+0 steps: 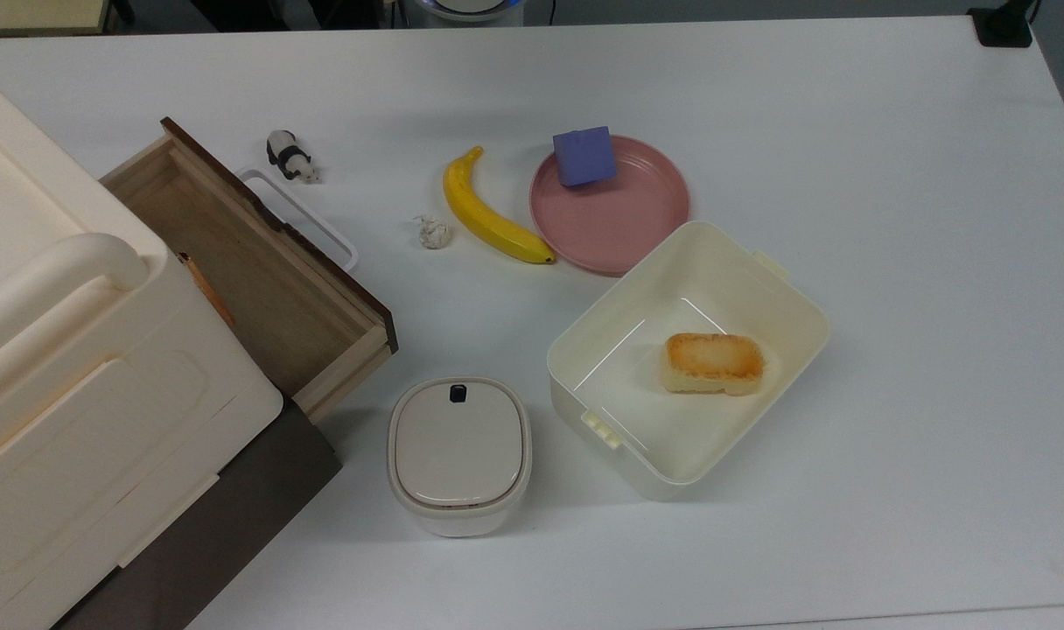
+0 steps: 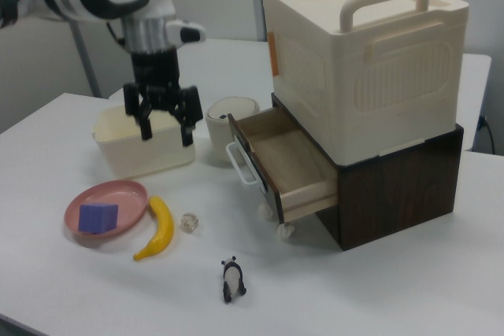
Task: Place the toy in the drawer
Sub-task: 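Lower the open gripper over the panda toy and close on it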
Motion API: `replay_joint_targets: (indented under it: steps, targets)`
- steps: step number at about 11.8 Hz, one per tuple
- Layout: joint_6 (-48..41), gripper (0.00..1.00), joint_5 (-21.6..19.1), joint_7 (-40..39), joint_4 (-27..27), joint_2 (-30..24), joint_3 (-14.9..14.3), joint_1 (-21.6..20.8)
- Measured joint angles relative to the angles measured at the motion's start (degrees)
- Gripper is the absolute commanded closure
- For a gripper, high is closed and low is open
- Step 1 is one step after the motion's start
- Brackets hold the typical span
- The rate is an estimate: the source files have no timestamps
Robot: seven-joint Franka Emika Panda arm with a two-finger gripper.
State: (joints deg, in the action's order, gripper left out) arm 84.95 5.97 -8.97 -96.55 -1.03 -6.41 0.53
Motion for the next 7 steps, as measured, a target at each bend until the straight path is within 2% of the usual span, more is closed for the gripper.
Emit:
replay_joint_targets:
  steps: [2, 4, 7]
  targets:
    - [0.00, 0.00, 1.86, -3.49, -4.33, -1.84, 1.76, 2.65]
    - [0.60, 0.00, 4.16, -8.62, -7.83, -3.05, 1.98, 5.63]
    - [7.16, 0.00, 6.09, -12.08, -11.95, -3.41, 2.04, 8.99]
